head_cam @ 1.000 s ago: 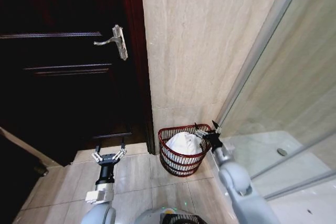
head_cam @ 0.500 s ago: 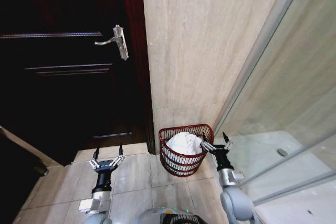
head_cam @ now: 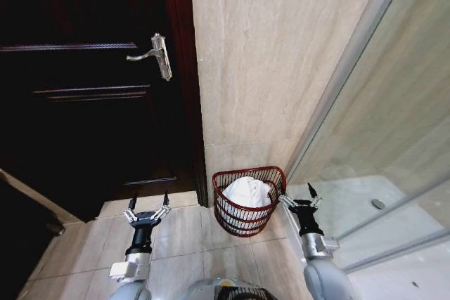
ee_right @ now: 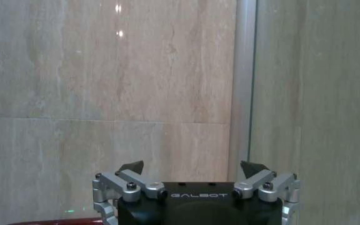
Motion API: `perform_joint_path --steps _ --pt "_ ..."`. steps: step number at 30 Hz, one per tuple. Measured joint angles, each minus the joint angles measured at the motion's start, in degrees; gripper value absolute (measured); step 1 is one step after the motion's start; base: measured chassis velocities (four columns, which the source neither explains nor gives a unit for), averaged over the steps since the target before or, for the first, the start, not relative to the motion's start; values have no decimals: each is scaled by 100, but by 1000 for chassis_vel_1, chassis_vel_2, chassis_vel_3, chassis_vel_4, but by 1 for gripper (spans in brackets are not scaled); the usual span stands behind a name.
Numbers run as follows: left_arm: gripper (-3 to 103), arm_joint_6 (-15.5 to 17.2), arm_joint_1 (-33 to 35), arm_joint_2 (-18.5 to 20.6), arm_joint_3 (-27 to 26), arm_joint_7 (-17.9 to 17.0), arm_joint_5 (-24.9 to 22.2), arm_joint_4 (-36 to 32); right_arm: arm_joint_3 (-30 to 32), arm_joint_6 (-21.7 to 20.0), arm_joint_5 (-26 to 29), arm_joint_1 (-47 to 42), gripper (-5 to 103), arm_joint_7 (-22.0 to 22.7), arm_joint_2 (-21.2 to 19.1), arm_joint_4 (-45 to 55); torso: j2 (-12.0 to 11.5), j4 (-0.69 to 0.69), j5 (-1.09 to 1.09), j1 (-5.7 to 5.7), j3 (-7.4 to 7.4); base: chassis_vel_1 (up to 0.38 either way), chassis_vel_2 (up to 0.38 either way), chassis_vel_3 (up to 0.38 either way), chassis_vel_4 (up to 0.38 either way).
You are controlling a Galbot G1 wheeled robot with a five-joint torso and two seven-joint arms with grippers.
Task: Discard the used towel into the hamper.
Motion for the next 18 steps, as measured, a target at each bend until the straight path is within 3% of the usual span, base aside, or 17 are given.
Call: perform_joint_path --steps 6,18 --pt "100 232 -37 108 -169 31 -122 -90 -218 -455 -44 -174 100 159 177 433 0 0 -1 0 0 0 0 0 0" --pt "100 233 14 169 -11 95 -260 -155 -274 -460 -373 -69 100 102 475 632 -74 0 0 -32 -38 0 0 0 0"
